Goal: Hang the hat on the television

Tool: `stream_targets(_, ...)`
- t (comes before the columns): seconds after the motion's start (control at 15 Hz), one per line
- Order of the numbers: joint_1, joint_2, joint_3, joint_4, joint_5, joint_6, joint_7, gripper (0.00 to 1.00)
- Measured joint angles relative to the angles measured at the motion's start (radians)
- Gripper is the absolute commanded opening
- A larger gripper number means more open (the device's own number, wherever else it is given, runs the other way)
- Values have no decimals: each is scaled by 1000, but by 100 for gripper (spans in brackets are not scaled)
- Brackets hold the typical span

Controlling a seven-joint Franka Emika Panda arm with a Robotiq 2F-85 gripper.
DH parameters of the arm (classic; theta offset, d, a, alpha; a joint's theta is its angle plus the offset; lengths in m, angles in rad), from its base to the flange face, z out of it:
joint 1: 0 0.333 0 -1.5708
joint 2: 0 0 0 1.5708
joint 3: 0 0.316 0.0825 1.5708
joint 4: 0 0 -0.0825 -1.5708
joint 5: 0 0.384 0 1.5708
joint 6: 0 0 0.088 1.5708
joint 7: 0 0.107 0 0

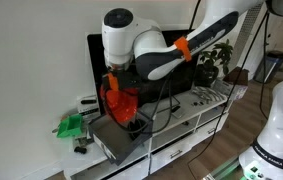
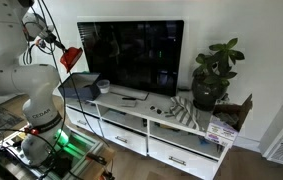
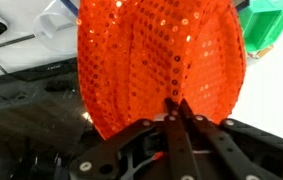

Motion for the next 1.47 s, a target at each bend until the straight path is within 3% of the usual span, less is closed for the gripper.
stream_targets(0.6, -1, -15, 97, 155, -256, -89, -26, 2)
stream_targets(1.13, -1, -12, 126, 288, -451, -122, -30, 2)
stream_targets(1.47, -11, -10, 126, 335, -496, -138, 5, 2)
